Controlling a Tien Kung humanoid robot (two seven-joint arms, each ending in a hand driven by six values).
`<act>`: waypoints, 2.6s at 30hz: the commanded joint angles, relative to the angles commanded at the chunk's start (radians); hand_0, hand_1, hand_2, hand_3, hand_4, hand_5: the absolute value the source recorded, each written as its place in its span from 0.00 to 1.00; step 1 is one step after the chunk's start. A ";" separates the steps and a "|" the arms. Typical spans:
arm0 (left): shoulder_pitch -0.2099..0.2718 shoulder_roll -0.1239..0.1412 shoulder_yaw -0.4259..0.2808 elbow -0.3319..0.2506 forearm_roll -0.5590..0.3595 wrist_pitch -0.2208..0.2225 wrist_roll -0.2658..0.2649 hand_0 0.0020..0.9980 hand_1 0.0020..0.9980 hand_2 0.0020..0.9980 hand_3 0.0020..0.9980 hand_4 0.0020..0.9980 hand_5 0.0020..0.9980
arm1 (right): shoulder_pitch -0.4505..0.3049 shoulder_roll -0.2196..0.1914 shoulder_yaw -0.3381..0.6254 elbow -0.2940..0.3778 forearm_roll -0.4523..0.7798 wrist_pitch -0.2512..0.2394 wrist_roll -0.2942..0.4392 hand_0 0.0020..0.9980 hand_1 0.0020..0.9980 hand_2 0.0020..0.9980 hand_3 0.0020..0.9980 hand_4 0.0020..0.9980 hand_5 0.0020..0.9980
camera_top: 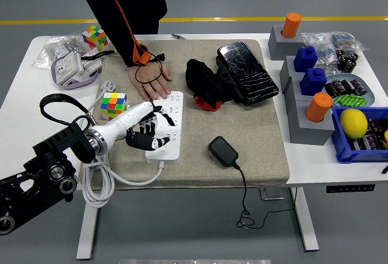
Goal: Pull the plug out and thorw away
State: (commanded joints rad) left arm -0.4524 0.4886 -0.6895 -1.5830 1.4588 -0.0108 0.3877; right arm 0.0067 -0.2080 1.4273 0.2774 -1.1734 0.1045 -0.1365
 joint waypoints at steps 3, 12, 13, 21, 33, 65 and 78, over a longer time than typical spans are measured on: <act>0.012 0.005 -0.004 -0.017 -0.007 -0.054 0.117 0.08 0.06 0.09 0.88 0.54 0.00 | 0.000 -0.001 -0.001 0.000 0.000 0.000 0.000 0.62 0.67 0.69 0.62 0.97 0.40; 0.036 0.016 -0.009 -0.044 -0.014 -0.074 0.164 0.07 0.06 0.09 0.88 0.53 0.00 | -0.001 0.000 -0.005 0.002 0.003 0.000 0.000 0.62 0.67 0.69 0.62 0.97 0.41; 0.037 0.017 -0.010 -0.047 -0.014 -0.075 0.166 0.07 0.06 0.09 0.88 0.53 0.00 | -0.001 0.000 -0.004 0.001 0.002 0.000 0.000 0.62 0.67 0.69 0.62 0.97 0.41; 0.052 0.036 -0.019 -0.102 -0.024 -0.097 0.199 0.07 0.05 0.08 0.86 0.53 0.00 | 0.001 0.000 -0.004 0.002 0.004 -0.001 -0.001 0.62 0.67 0.69 0.62 0.97 0.41; 0.038 0.034 0.022 -0.094 -0.045 -0.095 0.181 0.07 0.05 0.08 0.85 0.54 0.00 | 0.005 -0.004 -0.022 0.004 0.011 -0.002 -0.001 0.62 0.67 0.69 0.62 0.97 0.40; 0.059 0.021 -0.104 -0.116 -0.002 -0.053 0.109 0.07 0.06 0.09 0.84 0.53 0.00 | -0.003 0.002 -0.009 0.003 0.004 -0.001 -0.001 0.62 0.67 0.69 0.62 0.97 0.40; 0.140 -0.019 -0.273 0.012 0.147 0.102 -0.117 0.60 0.75 0.75 0.88 0.98 0.55 | -0.001 0.004 -0.003 0.002 0.003 -0.002 -0.001 0.62 0.67 0.69 0.62 0.97 0.40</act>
State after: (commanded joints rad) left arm -0.3120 0.4695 -0.9621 -1.5706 1.6059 0.0913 0.2711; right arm 0.0056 -0.2036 1.4241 0.2798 -1.1707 0.1029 -0.1374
